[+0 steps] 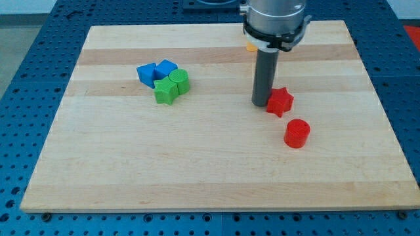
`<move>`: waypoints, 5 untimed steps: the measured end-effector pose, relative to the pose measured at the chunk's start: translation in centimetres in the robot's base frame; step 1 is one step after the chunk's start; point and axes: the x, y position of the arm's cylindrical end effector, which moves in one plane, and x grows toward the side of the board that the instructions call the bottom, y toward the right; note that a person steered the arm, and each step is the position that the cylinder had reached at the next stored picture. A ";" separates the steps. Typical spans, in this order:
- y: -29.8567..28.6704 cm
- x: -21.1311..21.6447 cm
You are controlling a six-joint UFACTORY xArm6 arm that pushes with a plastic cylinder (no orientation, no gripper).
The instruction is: Push the red star towards red circle
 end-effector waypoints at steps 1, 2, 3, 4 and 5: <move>1.1 0.0; 1.0 0.0; 1.0 -0.3; -0.3 -5.5; -6.3 -9.4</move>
